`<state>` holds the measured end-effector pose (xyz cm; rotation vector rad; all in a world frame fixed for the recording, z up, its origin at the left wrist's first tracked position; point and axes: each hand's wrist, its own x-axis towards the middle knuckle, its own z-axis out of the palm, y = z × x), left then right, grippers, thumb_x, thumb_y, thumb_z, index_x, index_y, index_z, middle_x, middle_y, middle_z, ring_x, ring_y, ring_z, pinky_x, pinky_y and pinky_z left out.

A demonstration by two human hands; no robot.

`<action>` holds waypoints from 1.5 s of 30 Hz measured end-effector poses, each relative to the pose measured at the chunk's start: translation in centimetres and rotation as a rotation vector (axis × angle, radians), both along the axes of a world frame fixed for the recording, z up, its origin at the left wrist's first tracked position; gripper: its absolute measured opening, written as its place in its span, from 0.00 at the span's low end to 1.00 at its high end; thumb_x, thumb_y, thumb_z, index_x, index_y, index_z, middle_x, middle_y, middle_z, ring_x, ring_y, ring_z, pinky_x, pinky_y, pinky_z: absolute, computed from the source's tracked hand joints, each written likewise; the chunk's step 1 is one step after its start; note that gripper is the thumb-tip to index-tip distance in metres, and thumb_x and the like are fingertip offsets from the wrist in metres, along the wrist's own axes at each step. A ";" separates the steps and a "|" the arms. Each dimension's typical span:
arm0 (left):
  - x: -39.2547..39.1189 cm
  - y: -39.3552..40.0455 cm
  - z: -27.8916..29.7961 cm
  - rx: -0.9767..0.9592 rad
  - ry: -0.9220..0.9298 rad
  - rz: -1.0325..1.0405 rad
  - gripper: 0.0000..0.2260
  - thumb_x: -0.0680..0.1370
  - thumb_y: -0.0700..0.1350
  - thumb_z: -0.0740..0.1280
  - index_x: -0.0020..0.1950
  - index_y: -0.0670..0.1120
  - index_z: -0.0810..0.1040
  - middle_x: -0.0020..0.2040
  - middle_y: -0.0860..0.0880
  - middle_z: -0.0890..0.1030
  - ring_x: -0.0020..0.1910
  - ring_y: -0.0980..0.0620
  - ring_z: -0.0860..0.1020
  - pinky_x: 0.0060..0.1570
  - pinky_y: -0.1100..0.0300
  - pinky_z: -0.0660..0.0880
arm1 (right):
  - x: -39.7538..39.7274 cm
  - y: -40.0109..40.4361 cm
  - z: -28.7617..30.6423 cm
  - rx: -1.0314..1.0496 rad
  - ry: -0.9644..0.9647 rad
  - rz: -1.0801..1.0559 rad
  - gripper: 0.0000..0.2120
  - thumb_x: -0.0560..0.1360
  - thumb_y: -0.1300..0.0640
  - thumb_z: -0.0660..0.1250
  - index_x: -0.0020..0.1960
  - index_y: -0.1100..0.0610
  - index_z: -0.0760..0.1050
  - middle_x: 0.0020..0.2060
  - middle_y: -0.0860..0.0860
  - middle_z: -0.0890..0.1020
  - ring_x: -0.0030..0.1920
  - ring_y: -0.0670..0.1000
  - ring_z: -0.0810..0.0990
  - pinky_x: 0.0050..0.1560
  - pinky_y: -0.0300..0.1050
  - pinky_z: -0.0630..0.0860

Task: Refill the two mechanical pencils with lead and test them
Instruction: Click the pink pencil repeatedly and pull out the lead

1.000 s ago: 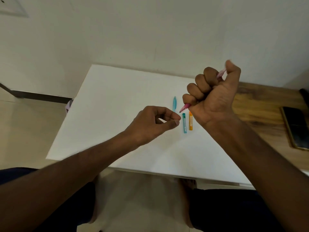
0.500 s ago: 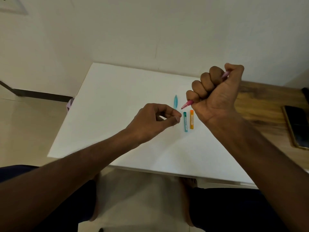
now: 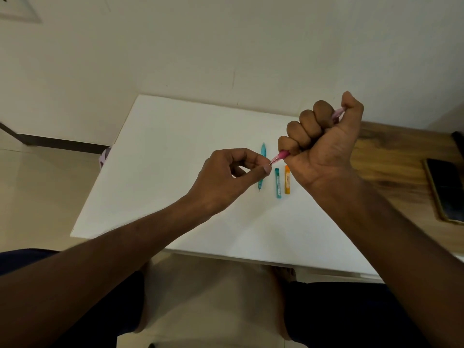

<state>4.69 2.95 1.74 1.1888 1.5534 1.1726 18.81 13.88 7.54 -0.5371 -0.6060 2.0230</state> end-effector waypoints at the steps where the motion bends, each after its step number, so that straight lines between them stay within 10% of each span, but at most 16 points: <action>1: 0.0 0.0 -0.1 0.012 -0.002 0.001 0.04 0.80 0.54 0.75 0.49 0.56 0.87 0.47 0.56 0.88 0.39 0.56 0.80 0.44 0.56 0.80 | -0.1 0.0 0.0 0.002 0.009 0.012 0.28 0.84 0.38 0.48 0.30 0.51 0.52 0.23 0.47 0.53 0.23 0.46 0.52 0.25 0.34 0.59; 45: 0.0 0.1 -0.5 -0.158 0.041 -0.051 0.08 0.77 0.52 0.78 0.56 0.56 0.87 0.51 0.60 0.87 0.38 0.56 0.81 0.44 0.65 0.76 | 0.1 0.4 0.8 0.063 -0.069 -0.047 0.23 0.83 0.46 0.47 0.30 0.52 0.52 0.24 0.47 0.53 0.22 0.46 0.54 0.26 0.35 0.59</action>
